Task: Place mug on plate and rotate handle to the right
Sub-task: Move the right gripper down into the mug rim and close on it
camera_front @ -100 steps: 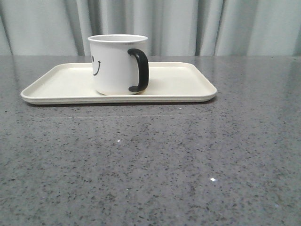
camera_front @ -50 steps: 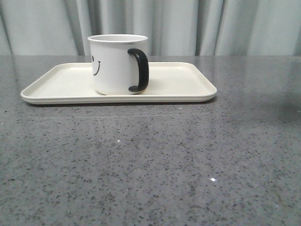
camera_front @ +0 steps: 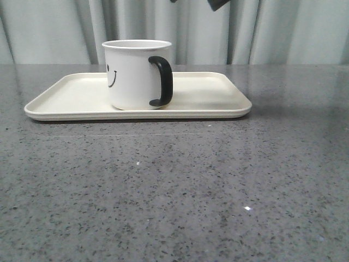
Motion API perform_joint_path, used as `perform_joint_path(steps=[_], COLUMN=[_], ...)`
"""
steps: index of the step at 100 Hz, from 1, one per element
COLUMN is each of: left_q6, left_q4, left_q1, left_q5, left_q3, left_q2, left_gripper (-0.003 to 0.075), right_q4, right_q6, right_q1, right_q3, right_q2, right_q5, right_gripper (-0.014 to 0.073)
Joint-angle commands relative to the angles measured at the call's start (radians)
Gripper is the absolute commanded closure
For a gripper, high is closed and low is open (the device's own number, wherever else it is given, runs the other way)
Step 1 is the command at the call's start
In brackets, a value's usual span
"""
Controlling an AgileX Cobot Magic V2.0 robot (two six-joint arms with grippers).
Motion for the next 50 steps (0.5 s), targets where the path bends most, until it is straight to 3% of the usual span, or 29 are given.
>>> perform_joint_path(steps=[1, 50], left_q6=[-0.009, -0.009], left_q4=[0.008, 0.008], left_q1=[0.002, 0.002], left_q5=[-0.06, -0.06], left_q3=[-0.029, -0.029], left_q2=[-0.001, -0.001], left_gripper=[0.0218, 0.0218], right_q4=[0.006, -0.001], right_q6=[-0.011, -0.008], right_q1=[0.017, 0.034], right_q3=[-0.087, -0.218], right_q2=[0.02, 0.202], right_q5=[-0.025, -0.019], right_gripper=[0.0083, 0.0083])
